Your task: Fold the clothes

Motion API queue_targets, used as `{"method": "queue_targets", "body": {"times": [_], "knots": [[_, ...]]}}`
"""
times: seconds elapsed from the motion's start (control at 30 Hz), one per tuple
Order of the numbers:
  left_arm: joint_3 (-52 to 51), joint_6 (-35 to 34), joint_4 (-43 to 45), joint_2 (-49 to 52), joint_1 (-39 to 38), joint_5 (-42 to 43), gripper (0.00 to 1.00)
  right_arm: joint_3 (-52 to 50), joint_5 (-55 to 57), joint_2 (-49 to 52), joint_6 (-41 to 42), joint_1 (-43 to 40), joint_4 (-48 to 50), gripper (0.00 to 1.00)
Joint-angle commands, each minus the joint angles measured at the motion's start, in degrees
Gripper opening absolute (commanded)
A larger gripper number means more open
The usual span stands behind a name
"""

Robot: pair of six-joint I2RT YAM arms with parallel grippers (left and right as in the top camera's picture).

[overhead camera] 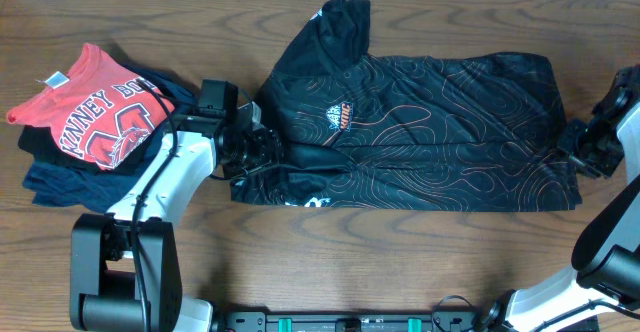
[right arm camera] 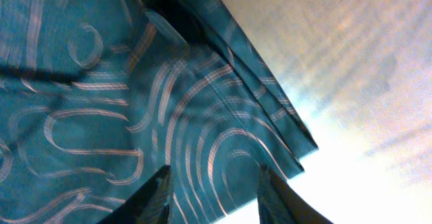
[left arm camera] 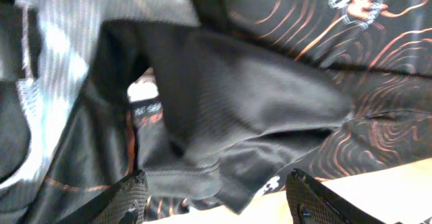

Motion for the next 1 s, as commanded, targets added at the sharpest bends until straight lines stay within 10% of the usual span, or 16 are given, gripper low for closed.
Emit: {"method": "queue_targets", "body": {"times": [0.0, 0.7, 0.97], "knots": [[-0.2, 0.1, -1.7, 0.3, -0.1, -5.2, 0.68, -1.0, 3.1, -1.0, 0.3, 0.7, -1.0, 0.43], [-6.2, 0.3, -0.1, 0.3, -0.1, -13.9, 0.68, -18.0, 6.5, -1.0, 3.5, -1.7, 13.0, 0.54], [-9.5, 0.3, 1.5, 0.3, -0.1, -17.5, 0.68, -18.8, 7.6, -1.0, 4.9, -3.3, 12.4, 0.29]]}}
